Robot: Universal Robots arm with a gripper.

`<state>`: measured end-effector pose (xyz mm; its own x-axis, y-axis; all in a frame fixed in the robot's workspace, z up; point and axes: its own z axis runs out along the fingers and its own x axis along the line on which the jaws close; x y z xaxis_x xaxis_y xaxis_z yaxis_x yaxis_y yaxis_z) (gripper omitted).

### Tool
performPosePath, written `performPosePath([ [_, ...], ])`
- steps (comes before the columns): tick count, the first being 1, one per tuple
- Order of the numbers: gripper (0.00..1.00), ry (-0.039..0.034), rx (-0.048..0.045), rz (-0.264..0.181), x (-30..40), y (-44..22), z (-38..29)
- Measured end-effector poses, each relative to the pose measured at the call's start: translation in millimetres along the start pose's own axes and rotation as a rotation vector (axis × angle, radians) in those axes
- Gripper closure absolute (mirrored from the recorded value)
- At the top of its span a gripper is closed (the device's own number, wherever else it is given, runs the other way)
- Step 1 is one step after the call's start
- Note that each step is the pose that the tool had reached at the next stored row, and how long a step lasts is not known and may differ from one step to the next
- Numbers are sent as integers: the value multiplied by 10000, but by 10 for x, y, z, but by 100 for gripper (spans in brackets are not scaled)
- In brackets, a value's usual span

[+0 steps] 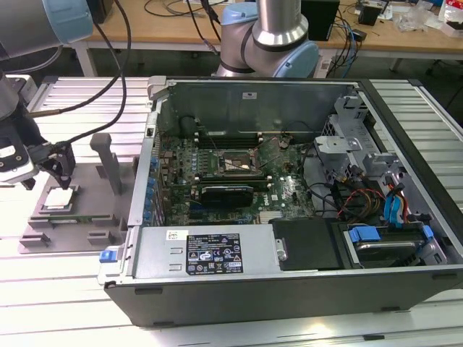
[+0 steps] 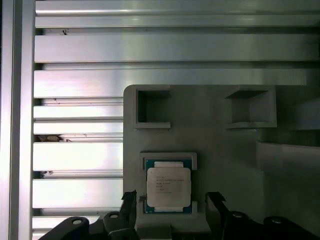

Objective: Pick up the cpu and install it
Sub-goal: 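Pick up the cpu and move it towards the insertion slot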

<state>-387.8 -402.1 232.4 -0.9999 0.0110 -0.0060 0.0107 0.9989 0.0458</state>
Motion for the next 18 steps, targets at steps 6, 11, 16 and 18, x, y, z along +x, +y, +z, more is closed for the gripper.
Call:
performPosePath([
  [6, 34, 8, 0, 1, -15, -5, 128],
  [11, 34, 38, 9, -13, -22, -14, 303],
  [16, 34, 64, 16, -96, -31, -15, 333],
  [18, 34, 64, 15, -109, -31, -15, 334],
])
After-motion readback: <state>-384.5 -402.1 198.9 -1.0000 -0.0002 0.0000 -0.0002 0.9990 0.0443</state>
